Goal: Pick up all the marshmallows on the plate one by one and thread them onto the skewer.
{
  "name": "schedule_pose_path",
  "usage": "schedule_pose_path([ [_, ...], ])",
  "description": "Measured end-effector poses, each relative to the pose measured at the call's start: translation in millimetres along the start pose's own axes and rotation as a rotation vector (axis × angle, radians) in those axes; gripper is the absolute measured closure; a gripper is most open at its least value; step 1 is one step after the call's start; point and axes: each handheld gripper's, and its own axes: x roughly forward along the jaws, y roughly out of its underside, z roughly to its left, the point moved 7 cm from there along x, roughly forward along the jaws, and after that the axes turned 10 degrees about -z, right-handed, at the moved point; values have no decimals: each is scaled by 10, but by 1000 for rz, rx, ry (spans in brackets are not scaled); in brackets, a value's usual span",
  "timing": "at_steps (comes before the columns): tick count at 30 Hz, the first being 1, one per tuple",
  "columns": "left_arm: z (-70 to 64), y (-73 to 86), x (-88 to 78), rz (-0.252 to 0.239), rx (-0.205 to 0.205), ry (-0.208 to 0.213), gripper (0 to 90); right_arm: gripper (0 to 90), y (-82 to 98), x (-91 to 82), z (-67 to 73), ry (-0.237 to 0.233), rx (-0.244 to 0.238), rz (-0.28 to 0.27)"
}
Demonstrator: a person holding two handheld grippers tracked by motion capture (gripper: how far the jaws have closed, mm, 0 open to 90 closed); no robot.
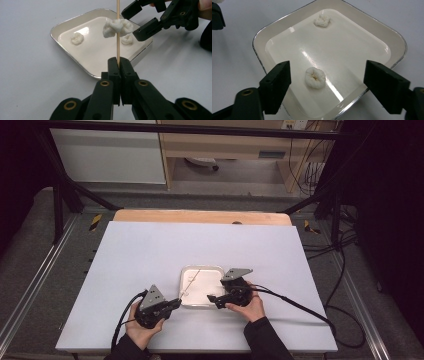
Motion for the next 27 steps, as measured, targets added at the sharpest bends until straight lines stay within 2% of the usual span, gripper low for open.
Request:
schedule_pose_path([
  [7, -9, 10, 12, 6, 3, 5, 883, 394, 25, 42, 24, -6, -24, -11],
  [11, -10, 11, 14, 6, 3, 5, 882, 448, 50, 73, 41, -14, -14, -6],
  [18, -8, 14, 16, 6, 4, 3, 882, 531, 73, 111, 53, -16, -23, -13],
  [23, -10, 17, 18, 9, 3, 3, 883, 625, 78, 117, 87, -33, -26, -26],
  [27, -12, 18, 19, 8, 4, 3, 882, 685, 80, 112, 80, -27, -34, -25],
])
